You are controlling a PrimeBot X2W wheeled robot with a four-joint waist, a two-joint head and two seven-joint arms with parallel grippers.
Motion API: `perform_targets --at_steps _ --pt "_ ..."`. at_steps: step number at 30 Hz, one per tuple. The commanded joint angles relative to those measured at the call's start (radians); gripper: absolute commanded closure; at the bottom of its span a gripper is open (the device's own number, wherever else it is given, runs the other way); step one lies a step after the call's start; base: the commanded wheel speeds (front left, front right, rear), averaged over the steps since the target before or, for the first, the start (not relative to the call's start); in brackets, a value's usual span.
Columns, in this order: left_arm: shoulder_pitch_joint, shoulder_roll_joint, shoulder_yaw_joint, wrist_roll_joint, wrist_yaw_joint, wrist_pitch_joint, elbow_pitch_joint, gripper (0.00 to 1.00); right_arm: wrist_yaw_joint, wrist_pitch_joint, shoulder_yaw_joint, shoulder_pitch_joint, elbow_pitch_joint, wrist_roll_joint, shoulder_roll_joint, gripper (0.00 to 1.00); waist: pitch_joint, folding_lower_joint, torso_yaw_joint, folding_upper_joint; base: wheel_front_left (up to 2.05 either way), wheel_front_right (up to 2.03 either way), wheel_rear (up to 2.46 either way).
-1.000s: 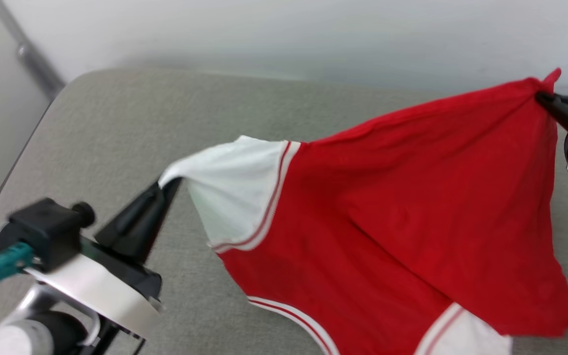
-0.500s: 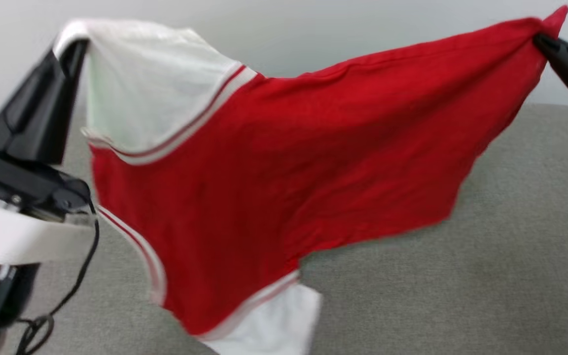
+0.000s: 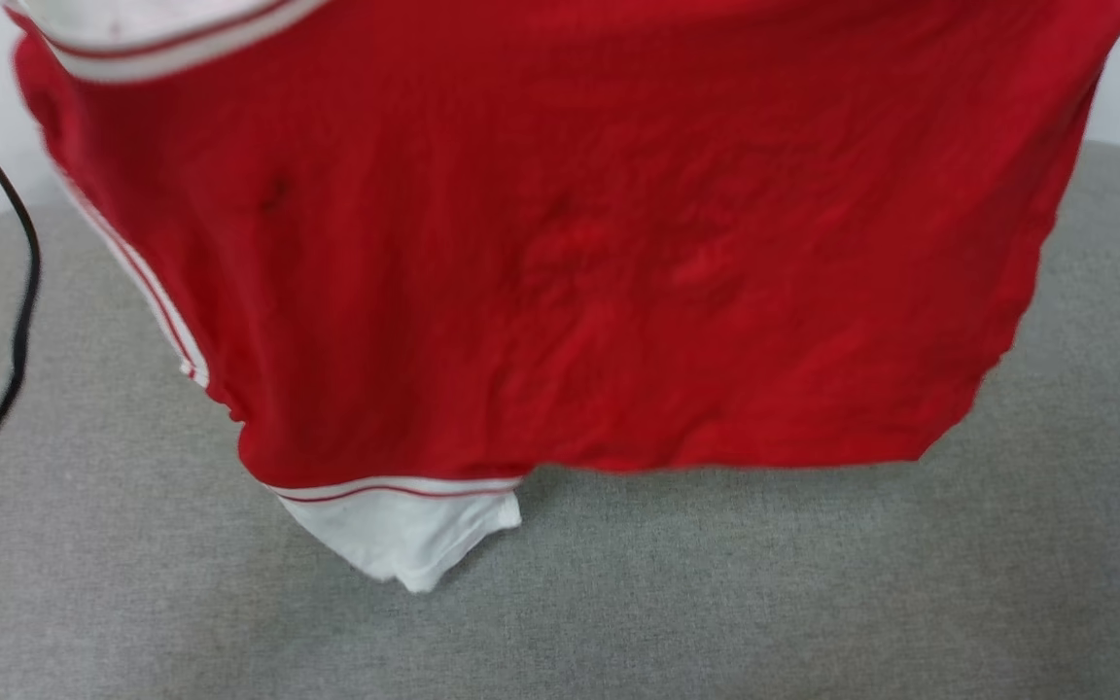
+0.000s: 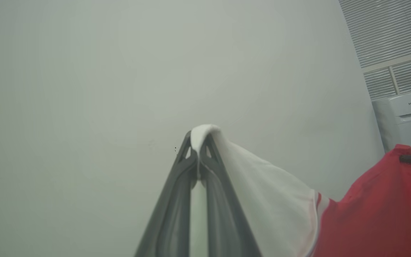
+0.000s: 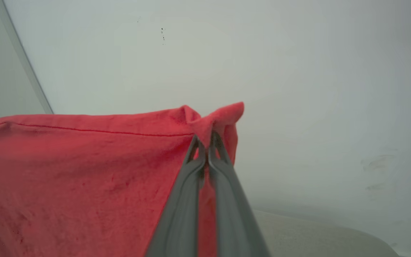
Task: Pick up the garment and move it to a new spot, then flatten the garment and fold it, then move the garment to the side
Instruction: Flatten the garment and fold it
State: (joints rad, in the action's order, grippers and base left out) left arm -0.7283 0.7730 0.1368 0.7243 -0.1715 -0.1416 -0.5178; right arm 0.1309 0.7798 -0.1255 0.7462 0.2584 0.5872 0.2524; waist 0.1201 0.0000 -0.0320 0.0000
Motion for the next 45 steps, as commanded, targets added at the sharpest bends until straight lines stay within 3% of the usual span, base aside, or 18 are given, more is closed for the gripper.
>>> perform_targets --at_steps 1,10,16,22,30,33,38,45 --pt "-0.036 0.001 0.0 -0.006 0.003 -0.003 0.01 1.0 0.0 -0.011 -0.007 0.026 0.006 -0.008 -0.005 1.0 0.022 0.0 -0.004 0.0 0.0 0.0 0.0" --pt "-0.278 0.017 0.002 0.001 0.052 -0.029 0.111 1.0 0.0 -0.068 -0.023 0.172 -0.005 -0.056 -0.015 1.0 0.162 0.0 -0.01 0.0 0.0 0.0 0.0" --pt "-0.513 0.004 0.04 -0.018 0.11 -0.037 0.238 1.0 0.0 -0.126 -0.029 0.342 -0.074 -0.104 -0.016 1.0 0.308 0.0 -0.011 0.0 0.0 0.0 0.0" --pt "-0.784 -0.034 0.076 -0.045 0.173 -0.019 0.447 1.0 -0.001 -0.237 -0.045 0.539 -0.206 -0.18 -0.041 1.0 0.441 0.0 -0.006 0.0 0.0 0.0 0.0" --pt "-1.09 -0.091 0.161 -0.131 0.253 0.048 0.76 1.0 -0.001 -0.397 -0.006 0.786 -0.453 -0.303 -0.015 1.0 0.563 0.0 0.016 0.0 0.0 0.0 0.0" --pt "-1.169 -0.112 0.17 -0.146 0.264 0.09 0.866 1.0 -0.001 -0.455 -0.001 0.852 -0.54 -0.327 -0.015 1.0 0.591 0.0 0.026 0.0 0.0 0.0 0.0" --pt "-1.218 -0.155 0.173 -0.133 0.276 0.173 1.014 1.0 -0.001 -0.548 0.001 0.893 -0.666 -0.358 -0.016 1.0 0.616 0.0 0.046 0.0 0.0 0.0 0.0" --pt "-1.056 -0.197 0.241 -0.094 0.297 0.264 1.093 1.0 -0.001 -0.644 0.016 0.803 -0.798 -0.362 -0.008 1.0 0.604 0.0 0.072 0.0 0.0 0.0 0.0"
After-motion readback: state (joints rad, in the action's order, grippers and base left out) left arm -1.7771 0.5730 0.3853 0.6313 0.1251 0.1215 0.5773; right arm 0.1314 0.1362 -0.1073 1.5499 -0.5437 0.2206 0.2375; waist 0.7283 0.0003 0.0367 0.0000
